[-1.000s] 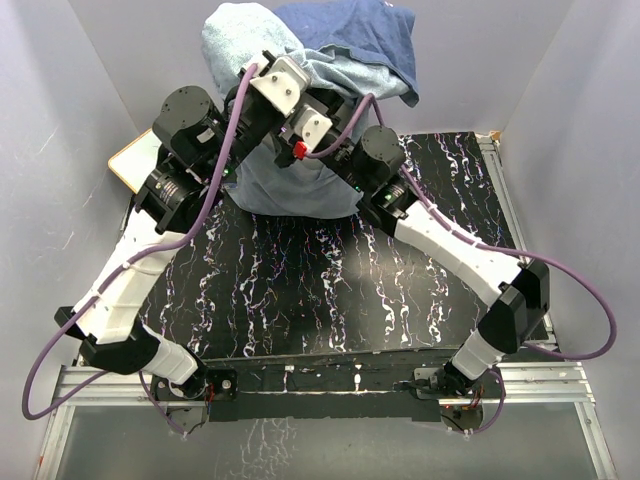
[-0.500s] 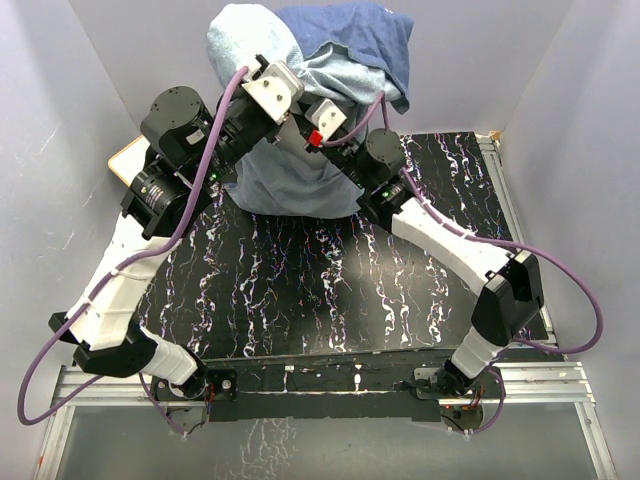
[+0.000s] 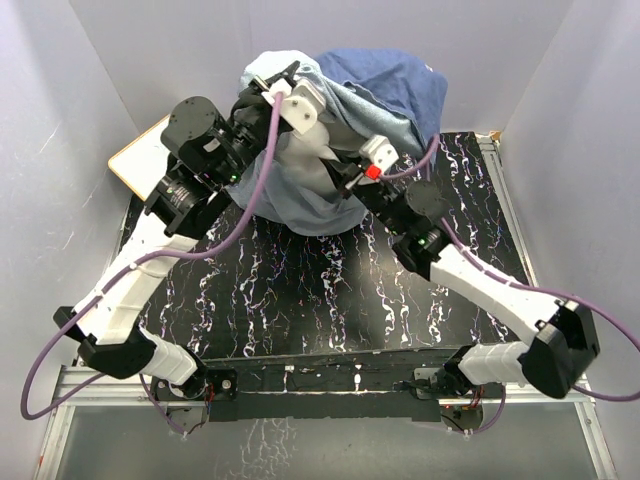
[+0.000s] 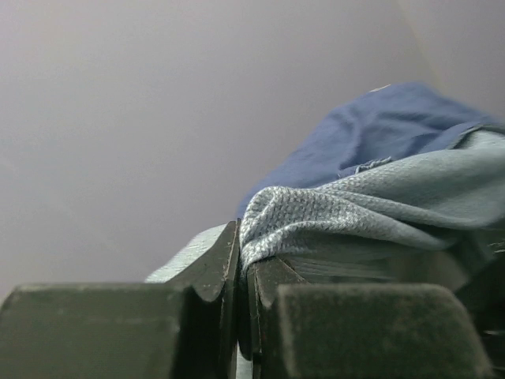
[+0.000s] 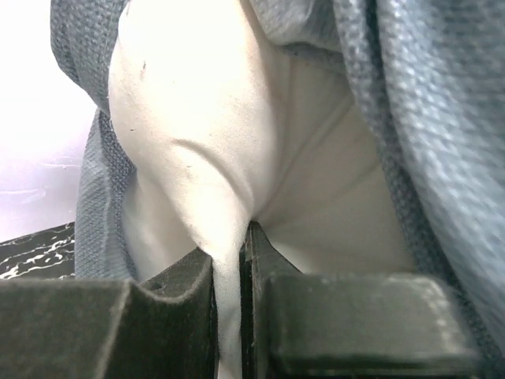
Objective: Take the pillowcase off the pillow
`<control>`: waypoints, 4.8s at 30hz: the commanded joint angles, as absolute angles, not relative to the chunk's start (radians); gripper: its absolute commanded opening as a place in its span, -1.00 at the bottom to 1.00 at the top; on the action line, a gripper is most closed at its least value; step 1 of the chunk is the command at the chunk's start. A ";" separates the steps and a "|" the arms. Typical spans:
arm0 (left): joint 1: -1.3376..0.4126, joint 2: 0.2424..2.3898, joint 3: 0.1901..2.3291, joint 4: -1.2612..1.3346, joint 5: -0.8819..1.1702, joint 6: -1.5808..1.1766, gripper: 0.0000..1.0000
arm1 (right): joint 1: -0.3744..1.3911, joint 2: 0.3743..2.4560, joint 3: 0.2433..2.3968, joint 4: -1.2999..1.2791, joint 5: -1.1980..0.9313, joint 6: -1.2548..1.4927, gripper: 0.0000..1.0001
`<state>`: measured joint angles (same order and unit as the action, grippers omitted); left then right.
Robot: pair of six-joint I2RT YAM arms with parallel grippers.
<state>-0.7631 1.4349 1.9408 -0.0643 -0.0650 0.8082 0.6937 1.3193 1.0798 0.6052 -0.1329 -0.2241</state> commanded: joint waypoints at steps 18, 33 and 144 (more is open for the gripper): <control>-0.568 1.450 1.989 0.204 -0.239 0.868 -1.00 | 0.681 0.994 0.903 0.347 0.128 -0.041 -0.84; -0.390 1.373 1.662 0.132 0.044 0.509 -1.00 | 0.680 0.972 1.078 0.273 -0.096 0.092 -0.85; -0.191 1.374 1.784 -0.255 0.830 0.089 -1.00 | 0.583 1.539 2.042 -0.297 -0.090 -0.074 0.16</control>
<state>-0.2001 1.3972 1.7653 -0.2173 0.8291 0.0933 0.5739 1.4887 2.0071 -0.2379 -0.1192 0.0624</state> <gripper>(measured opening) 0.131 0.550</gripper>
